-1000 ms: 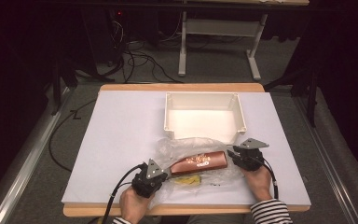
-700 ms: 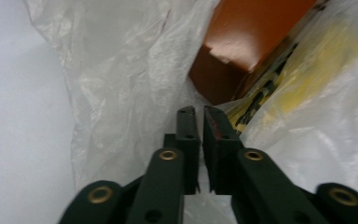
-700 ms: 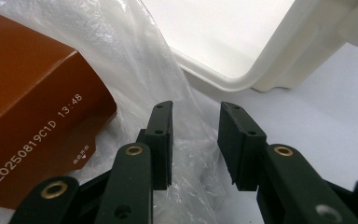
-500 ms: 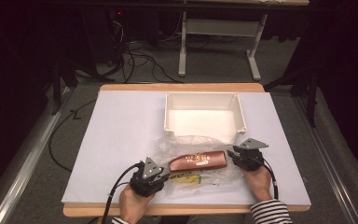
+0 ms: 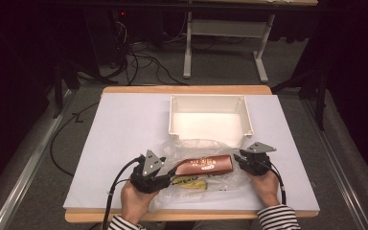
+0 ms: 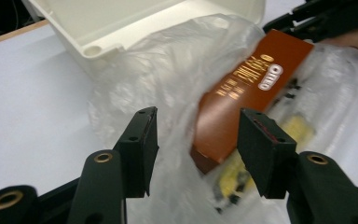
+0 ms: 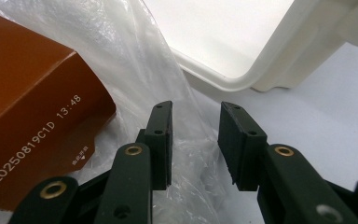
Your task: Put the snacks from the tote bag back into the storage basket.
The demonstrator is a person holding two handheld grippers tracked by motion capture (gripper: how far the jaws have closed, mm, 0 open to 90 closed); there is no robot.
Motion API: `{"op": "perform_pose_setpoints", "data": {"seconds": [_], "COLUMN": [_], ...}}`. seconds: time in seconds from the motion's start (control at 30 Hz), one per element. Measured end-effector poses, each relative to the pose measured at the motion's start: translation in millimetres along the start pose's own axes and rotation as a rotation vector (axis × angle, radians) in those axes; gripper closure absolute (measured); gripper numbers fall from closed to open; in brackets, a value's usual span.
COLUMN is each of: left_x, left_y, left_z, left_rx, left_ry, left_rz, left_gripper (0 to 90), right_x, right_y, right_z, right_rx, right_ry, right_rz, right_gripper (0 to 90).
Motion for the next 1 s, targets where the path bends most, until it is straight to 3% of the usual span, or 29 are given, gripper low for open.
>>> {"op": "perform_pose_setpoints", "data": {"seconds": [0.2,0.3,0.4,0.5,0.67,0.87,1.0], "left_x": [0.7,4.6,9.4,11.8,14.7,15.1,19.3], "left_y": [33.0,44.1,51.5,53.7,59.6,69.6,82.9], "left_z": [-13.4,-16.7,-20.2,-25.7,-28.8,-33.8,-37.7], "left_rx": [0.005,-0.020,-0.030,0.004,0.012,-0.026,-0.062], "left_ry": [-0.041,-0.052,-0.066,-0.097,-0.089,-0.094,-0.083], "left_rz": [-0.075,-0.062,-0.053,-0.033,-0.070,-0.097,-0.158], "left_gripper": [42.7,43.5,52.5,69.6,88.3,90.0,90.0], "right_x": [0.0,-0.1,-0.1,-0.1,-0.1,-0.1,0.0], "right_y": [0.0,0.0,0.2,0.0,0.0,0.0,0.0], "right_z": [0.0,0.3,0.6,0.5,0.4,0.4,-0.1], "right_rx": [0.000,0.000,-0.001,0.000,0.000,-0.001,-0.003], "right_ry": [0.000,-0.003,0.002,0.001,0.000,0.000,0.000], "right_rz": [0.000,0.001,0.002,0.000,0.000,0.001,0.001], "right_gripper": [65.8,65.5,65.3,65.3,65.3,65.3,65.2]}}
Point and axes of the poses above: each handheld gripper's, and its own axes: y roughly forward along the jaws, x roughly out of its underside, z roughly to its right, the point moved 3 cm from there along y, roughly forward along the jaws, and after that the axes turned 5 degrees about y, right-handed, at the moved point
